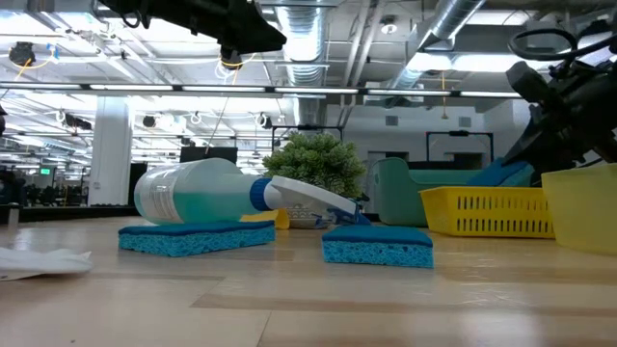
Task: Pick & Place Kitchen Items
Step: Put the blue sponge into the top yellow bin
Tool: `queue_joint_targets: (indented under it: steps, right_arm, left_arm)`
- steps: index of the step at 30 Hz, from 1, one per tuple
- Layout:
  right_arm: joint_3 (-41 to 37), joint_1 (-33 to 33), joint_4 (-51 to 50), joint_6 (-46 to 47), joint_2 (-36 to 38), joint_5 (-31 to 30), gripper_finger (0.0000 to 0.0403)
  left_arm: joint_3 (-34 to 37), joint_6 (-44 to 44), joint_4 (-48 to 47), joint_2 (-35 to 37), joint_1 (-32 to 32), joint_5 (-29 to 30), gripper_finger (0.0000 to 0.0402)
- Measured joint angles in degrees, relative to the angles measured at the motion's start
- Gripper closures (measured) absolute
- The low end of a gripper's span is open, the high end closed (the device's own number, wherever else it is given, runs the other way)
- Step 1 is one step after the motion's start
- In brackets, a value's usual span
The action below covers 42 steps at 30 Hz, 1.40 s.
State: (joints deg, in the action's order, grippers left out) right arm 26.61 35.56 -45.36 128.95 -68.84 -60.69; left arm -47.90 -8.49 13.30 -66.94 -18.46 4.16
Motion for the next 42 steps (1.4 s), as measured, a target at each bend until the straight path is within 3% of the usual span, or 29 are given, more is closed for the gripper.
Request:
queue_joint_targets:
  steps: [6, 35, 42]
  right_arm:
    - [0.0, 1.5, 0.5, -0.2, 1.5, -3.9, 0.0401]
    - [0.0, 0.3, 1.3, -3.5, 1.7, -0.8, 0.04]
    - [0.0, 0.3, 1.2, -5.7, 1.7, -1.1, 0.0367]
  left_arm:
    - [0.0, 0.0, 0.0, 0.0, 0.0, 0.0, 0.0262]
    - [0.0, 0.0, -0.4, 0.0, 0.0, 0.0, 0.0262]
    - [0.0, 0.0, -0.4, 0.0, 0.0, 0.0, 0.0262]
